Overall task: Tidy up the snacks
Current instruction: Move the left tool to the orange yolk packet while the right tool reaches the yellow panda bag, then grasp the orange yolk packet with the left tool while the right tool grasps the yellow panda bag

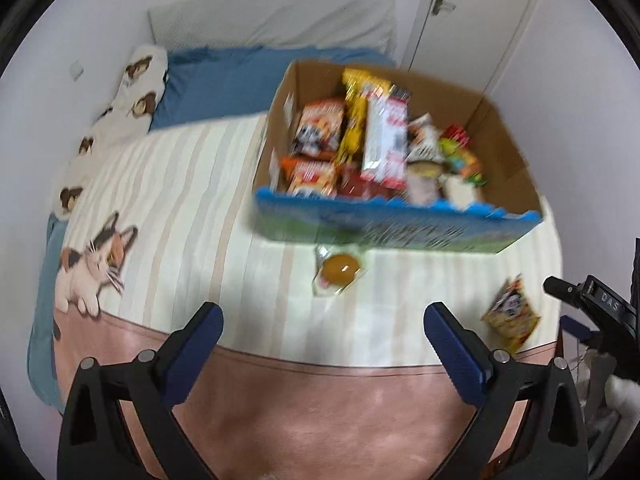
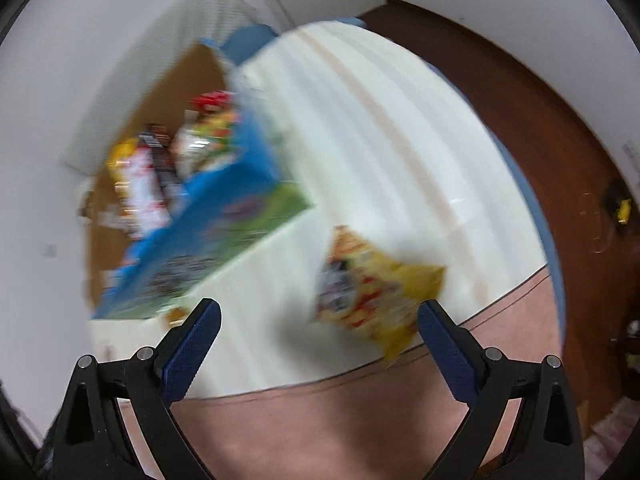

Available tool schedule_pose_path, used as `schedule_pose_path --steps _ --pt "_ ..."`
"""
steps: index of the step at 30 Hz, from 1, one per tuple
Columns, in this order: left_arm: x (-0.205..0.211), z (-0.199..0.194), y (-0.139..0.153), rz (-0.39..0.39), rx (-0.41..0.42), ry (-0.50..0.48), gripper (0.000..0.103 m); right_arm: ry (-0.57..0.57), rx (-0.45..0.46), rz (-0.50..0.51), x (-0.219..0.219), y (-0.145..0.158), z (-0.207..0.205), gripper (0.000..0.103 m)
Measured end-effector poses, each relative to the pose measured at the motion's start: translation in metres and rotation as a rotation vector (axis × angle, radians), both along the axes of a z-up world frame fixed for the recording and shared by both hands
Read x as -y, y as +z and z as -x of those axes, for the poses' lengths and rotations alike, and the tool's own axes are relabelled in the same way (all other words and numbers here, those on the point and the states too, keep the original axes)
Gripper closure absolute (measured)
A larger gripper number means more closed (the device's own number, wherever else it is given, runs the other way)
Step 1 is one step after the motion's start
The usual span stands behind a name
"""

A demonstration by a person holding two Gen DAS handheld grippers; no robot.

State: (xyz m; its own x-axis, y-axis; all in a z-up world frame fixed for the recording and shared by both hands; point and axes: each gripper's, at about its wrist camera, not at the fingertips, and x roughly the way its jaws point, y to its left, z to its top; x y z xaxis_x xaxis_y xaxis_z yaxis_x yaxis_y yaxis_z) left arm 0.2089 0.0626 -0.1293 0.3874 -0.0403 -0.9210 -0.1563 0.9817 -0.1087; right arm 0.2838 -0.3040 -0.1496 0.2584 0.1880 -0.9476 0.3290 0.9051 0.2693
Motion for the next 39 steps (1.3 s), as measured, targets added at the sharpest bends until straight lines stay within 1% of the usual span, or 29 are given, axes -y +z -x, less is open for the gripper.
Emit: schedule_pose_path --steps 1,3,4,7,9,11,14,16,18,19,21,24,26,28,29,30,31,32,33,36,38,39 --pt "-0.002 -0.001 -0.007 -0.006 -0.015 0.002 0.0 0.003 0.001 0.022 0.003 -0.007 -0.004 0.002" --pt "-0.005 -0.002 -0.022 -0.028 -0.044 0.008 0.0 0.006 -0.025 0.059 0.012 -0.028 -0.012 0.002" --pt "-0.006 -0.003 -0.028 -0.037 -0.057 0.012 0.0 -0.008 -0.03 0.044 0.018 -0.037 -0.015 0.002" --pt "-0.009 -0.005 -0.046 -0.052 -0.091 0.019 0.0 -0.056 -0.083 -0.046 0.034 -0.066 -0.021 0.002" --pt "-0.01 -0.008 -0.056 -0.057 -0.11 0.019 0.0 -0.064 -0.125 -0.13 0.032 -0.084 -0.014 0.002" --pt "-0.01 -0.01 -0.065 -0.063 -0.126 0.016 0.0 -0.024 -0.159 -0.2 0.017 -0.09 -0.005 0.002" --pt "-0.01 -0.017 -0.071 -0.057 -0.136 0.004 0.0 0.059 -0.161 -0.234 -0.004 -0.084 0.007 0.002" --pt "-0.009 -0.024 -0.074 -0.057 -0.137 -0.006 0.0 0.118 -0.137 -0.168 -0.014 -0.073 0.01 0.002" --pt "-0.006 -0.035 -0.079 -0.056 -0.133 -0.015 0.0 0.181 -0.106 -0.06 -0.022 -0.062 0.01 0.002" --pt "-0.004 -0.041 -0.083 -0.05 -0.14 -0.019 0.0 0.204 -0.094 -0.016 -0.025 -0.059 0.007 0.002" --pt "-0.001 -0.057 -0.098 -0.013 -0.177 -0.026 0.0 0.235 -0.086 0.046 -0.027 -0.056 0.004 0.002" --pt "0.007 -0.081 -0.124 0.049 -0.254 -0.041 0.0 0.247 -0.077 0.061 -0.027 -0.053 -0.014 0.002" --pt "0.012 -0.095 -0.143 0.104 -0.307 -0.05 0.0 0.261 -0.081 0.078 -0.026 -0.054 -0.022 0.002" --pt "0.014 -0.103 -0.155 0.162 -0.325 -0.038 0.001 0.289 -0.092 0.084 -0.024 -0.054 -0.025 0.002" --pt "0.014 -0.105 -0.154 0.16 -0.3 -0.025 0.002 0.311 -0.1 0.094 -0.025 -0.056 -0.029 0.002" --pt "0.015 -0.107 -0.153 0.163 -0.293 -0.021 0.004 0.345 -0.101 0.11 -0.03 -0.057 -0.032 0.002" --pt "0.015 -0.109 -0.153 0.163 -0.286 -0.02 0.018 0.378 -0.1 0.125 -0.036 -0.058 -0.035 0.002" --pt "0.016 -0.11 -0.153 0.146 -0.286 -0.018 0.036 0.421 -0.096 0.147 -0.042 -0.059 -0.038 0.002" --pt "0.017 -0.11 -0.153 0.132 -0.284 -0.02 0.043 0.473 -0.095 0.171 -0.049 -0.06 -0.04 0.002" --pt "0.019 -0.106 -0.151 0.108 -0.269 -0.044 0.044 0.567 -0.091 0.224 -0.064 -0.064 -0.047 0.002" --pt "0.024 -0.095 -0.15 0.089 -0.265 -0.059 0.044 0.568 -0.114 0.208 -0.066 -0.071 -0.053 0.002" --pt "0.026 -0.089 -0.151 0.085 -0.267 -0.064 0.044 0.541 -0.14 0.171 -0.063 -0.078 -0.057 0.002"
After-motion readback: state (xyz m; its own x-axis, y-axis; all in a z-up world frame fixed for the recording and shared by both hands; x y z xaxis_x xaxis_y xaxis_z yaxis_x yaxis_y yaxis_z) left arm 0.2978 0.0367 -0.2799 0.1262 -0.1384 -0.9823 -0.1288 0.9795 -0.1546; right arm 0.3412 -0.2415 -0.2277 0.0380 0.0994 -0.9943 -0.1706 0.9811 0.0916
